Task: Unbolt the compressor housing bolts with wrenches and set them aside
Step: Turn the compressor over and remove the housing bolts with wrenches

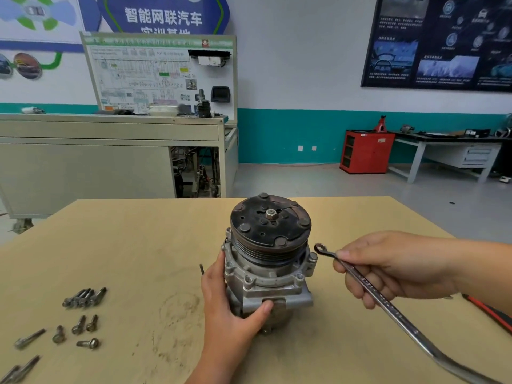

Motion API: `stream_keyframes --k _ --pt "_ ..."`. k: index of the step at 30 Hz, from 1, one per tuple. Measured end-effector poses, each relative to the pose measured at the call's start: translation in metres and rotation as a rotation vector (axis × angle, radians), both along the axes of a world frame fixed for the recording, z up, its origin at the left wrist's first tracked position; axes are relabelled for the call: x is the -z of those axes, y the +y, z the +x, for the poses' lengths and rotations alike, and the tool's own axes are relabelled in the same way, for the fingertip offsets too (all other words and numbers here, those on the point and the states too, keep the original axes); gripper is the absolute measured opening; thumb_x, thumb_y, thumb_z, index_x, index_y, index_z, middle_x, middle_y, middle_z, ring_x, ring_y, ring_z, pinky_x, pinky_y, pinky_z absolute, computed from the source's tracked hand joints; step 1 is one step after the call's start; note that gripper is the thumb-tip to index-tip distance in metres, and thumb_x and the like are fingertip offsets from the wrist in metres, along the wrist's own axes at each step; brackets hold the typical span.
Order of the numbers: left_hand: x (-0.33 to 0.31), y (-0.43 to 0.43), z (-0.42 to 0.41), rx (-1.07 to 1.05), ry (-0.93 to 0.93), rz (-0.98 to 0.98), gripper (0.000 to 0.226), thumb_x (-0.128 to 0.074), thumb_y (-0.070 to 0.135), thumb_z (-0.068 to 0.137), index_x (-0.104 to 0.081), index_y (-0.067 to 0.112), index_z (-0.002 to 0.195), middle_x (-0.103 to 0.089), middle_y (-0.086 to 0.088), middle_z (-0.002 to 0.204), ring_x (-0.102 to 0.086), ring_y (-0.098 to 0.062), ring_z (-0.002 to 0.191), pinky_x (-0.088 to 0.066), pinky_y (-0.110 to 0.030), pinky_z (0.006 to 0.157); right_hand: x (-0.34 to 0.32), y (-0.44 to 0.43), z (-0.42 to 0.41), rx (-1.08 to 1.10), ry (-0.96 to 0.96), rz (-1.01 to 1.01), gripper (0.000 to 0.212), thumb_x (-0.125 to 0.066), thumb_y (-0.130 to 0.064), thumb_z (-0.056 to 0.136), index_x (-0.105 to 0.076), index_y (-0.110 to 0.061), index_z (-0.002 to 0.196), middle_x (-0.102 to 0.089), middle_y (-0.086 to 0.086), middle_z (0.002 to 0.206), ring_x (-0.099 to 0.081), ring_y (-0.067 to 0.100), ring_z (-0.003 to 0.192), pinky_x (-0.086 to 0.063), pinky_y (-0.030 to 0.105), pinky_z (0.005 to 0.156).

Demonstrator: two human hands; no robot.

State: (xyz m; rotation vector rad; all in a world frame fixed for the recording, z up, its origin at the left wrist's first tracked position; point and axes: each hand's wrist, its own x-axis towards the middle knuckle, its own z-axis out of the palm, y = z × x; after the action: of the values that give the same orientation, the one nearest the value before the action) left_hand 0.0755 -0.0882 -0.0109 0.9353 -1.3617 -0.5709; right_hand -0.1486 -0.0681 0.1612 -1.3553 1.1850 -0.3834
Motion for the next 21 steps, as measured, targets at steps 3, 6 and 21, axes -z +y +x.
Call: stream_keyframes --k 3,6,21 --pt "0.0 0.0 0.0 0.004 0.006 0.0 0.093 -0.073 0.055 0.057 -0.03 0.044 0.139 -0.037 0.006 0.134 -0.041 -0.01 0.131 -0.037 -0.042 0.11 0.002 0.005 0.008 0.001 0.034 -0.003 0.027 -0.039 -0.028 0.099 -0.05 -0.008 0.084 -0.065 0.006 0.059 -0.065 0.016 0.05 -0.048 0.019 0.044" --pt "0.001 0.0 0.0 -0.003 0.001 0.001 0.093 -0.072 0.055 0.057 -0.029 0.044 0.139 -0.037 0.005 0.133 -0.042 -0.013 0.131 -0.037 -0.047 0.109 0.002 0.006 0.014 0.008 0.053 -0.022 0.028 -0.04 -0.028 0.099 -0.051 -0.009 0.083 -0.065 0.005 0.056 -0.065 0.015 0.048 -0.046 0.017 0.041" --pt "-0.002 0.002 0.001 0.005 -0.007 0.013 0.093 -0.072 0.053 0.056 -0.027 0.049 0.138 -0.035 0.015 0.134 -0.041 -0.005 0.13 -0.038 -0.037 0.109 -0.039 -0.041 -0.005 -0.304 0.96 -0.649 0.015 -0.053 -0.045 0.09 -0.063 -0.036 0.085 -0.061 -0.016 0.077 -0.056 0.001 0.073 -0.045 0.022 0.069"
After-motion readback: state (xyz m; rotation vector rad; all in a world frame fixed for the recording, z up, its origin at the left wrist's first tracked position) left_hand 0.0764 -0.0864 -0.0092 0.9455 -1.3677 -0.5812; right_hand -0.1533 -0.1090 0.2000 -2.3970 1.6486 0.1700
